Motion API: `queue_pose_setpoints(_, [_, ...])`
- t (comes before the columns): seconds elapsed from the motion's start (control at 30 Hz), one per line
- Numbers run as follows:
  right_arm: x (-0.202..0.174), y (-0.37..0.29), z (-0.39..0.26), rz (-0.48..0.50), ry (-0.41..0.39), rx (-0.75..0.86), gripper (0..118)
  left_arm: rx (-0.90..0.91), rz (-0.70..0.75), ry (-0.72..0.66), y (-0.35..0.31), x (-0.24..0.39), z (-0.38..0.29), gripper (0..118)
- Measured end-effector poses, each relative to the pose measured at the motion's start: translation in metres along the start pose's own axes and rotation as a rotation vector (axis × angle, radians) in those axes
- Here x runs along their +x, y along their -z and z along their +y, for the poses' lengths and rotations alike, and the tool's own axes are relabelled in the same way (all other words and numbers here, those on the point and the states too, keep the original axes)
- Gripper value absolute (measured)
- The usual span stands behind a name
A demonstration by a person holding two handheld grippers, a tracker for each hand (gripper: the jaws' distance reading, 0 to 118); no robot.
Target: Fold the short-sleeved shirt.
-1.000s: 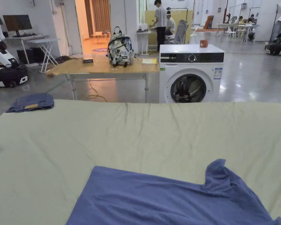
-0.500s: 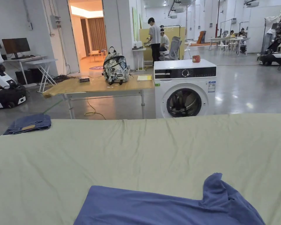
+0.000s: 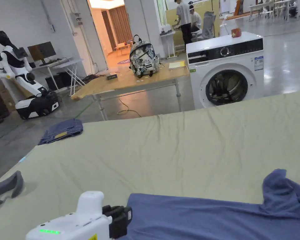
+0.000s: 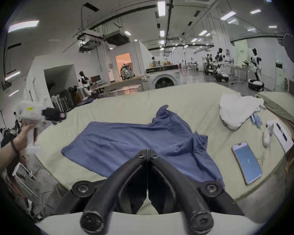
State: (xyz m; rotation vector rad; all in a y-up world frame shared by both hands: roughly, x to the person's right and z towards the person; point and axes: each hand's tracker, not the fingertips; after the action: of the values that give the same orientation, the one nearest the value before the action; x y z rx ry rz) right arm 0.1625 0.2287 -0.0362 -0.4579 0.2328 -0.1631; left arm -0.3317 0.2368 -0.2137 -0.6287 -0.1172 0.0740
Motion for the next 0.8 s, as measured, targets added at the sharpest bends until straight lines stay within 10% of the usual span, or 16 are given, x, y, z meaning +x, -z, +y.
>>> queue_pose_setpoints(0.3, [0.040, 0.038, -0.046, -0.075, 0.035, -0.185, 0, -0.345, 0.075, -0.091, 0.223, -0.057, 0.051, 51])
queue_pose_setpoints(0.47, [0.062, 0.049, -0.053, -0.102, 0.059, -0.222, 0, -0.375, 0.108, -0.191, 0.237, -0.062, 0.033, 50])
queue_pose_setpoints(0.6, [0.051, 0.060, -0.038, -0.088, 0.040, -0.251, 0, -0.403, 0.085, -0.011, 0.231, -0.045, 0.035, 3])
queue_pose_setpoints(0.77, [0.051, 0.090, 0.010, -0.060, -0.044, -0.229, 1, -0.474, 0.141, 0.077, 0.245, -0.029, 0.037, 0])
queue_pose_setpoints(0.8, [0.053, 0.104, 0.026, -0.058, -0.051, -0.263, 22, -0.486, 0.143, 0.068, 0.248, -0.030, 0.041, 0])
